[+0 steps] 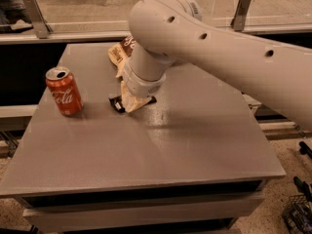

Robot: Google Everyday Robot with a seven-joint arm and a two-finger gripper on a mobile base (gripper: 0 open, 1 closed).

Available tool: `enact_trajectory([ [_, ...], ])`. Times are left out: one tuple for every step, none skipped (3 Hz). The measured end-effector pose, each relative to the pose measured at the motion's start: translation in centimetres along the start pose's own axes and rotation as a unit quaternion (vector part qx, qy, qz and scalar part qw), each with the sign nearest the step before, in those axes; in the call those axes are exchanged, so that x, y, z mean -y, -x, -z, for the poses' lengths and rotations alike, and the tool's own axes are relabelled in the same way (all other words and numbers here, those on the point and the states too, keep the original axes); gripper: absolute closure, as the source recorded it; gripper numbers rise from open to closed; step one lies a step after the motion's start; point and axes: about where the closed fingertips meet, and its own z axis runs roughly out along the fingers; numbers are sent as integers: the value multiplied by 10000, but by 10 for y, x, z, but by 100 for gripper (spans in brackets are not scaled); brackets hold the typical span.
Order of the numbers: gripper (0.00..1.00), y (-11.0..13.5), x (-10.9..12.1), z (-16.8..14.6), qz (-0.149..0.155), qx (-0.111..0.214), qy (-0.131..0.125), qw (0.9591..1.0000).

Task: Move rxbar chocolate near coke can

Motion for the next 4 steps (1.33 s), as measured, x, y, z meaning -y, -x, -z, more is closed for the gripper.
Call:
enact_trajectory([
  [100, 2, 1, 0, 15, 14, 0, 10000],
  [100, 0, 8, 15, 1, -149, 66, 9999],
  [100, -15, 10, 43, -83, -331, 21, 9994],
  [100, -34, 10, 61, -122, -464, -24, 9988],
])
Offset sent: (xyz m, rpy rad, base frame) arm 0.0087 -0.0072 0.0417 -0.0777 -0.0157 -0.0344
